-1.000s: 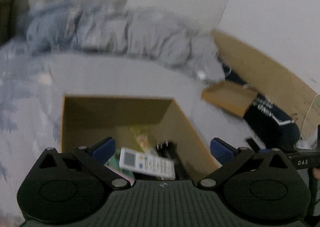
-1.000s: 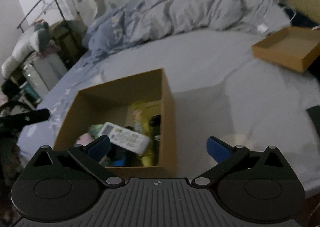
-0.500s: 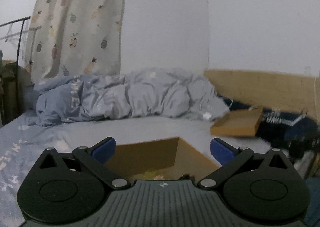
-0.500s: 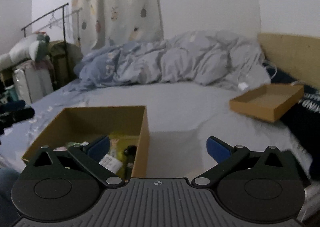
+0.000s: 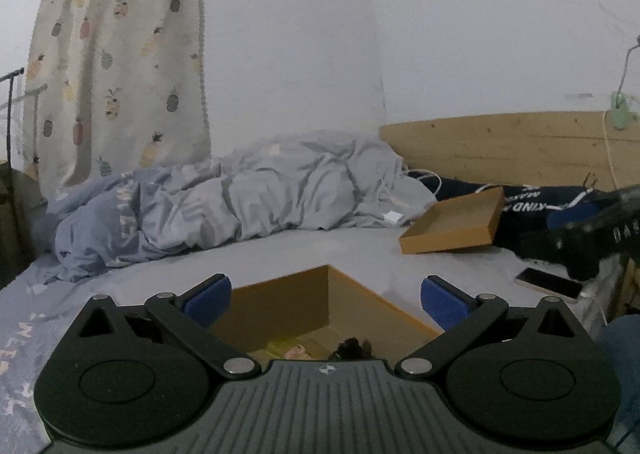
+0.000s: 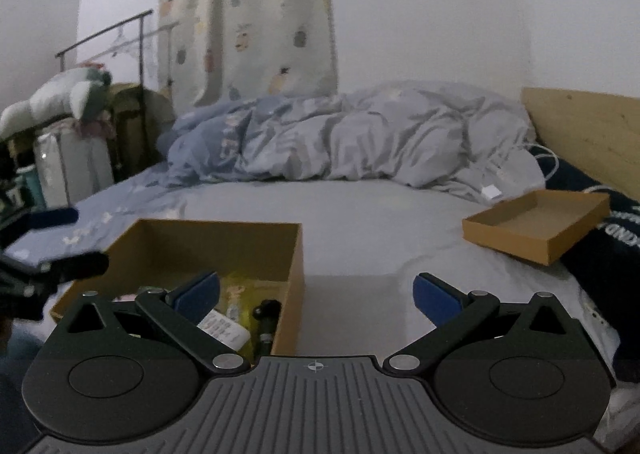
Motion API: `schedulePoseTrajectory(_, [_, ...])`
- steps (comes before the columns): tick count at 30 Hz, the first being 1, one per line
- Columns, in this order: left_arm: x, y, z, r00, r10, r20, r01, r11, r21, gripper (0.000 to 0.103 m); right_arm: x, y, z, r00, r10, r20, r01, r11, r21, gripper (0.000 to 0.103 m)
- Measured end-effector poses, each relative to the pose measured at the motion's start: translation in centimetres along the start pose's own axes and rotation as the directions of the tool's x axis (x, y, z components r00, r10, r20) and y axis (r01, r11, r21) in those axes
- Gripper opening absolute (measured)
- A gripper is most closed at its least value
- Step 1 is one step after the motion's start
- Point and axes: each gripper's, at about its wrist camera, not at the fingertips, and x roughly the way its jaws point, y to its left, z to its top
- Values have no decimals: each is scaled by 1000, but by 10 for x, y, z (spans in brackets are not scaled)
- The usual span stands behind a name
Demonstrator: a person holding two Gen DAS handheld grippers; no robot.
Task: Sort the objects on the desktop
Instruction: 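Withdraw the open left gripper up and away from the box, then move the right gripper to the flat cardboard lid by the headboard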
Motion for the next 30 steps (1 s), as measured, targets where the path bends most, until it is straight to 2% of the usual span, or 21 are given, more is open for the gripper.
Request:
schedulePoseTrajectory(9, [8, -16, -8, 999, -17, -30, 18, 999, 27, 103, -6, -35, 4, 997, -78, 15, 75, 990, 117, 103])
schedulePoseTrajectory(16, [23, -32, 1, 998, -46, -36, 47, 998, 45, 103, -6, -69, 6, 990, -142, 12, 137, 971, 196, 103])
schedulePoseTrajectory(21, [49, -41, 28, 996, -81, -26, 81, 997, 2, 103, -10, -114, 14, 987, -162, 0, 152, 923, 354, 103])
schedulePoseTrajectory(30, [120, -73, 79, 984, -179, -12, 179, 984, -5, 103, 7, -201, 33, 968, -251, -12, 232, 876, 423, 103])
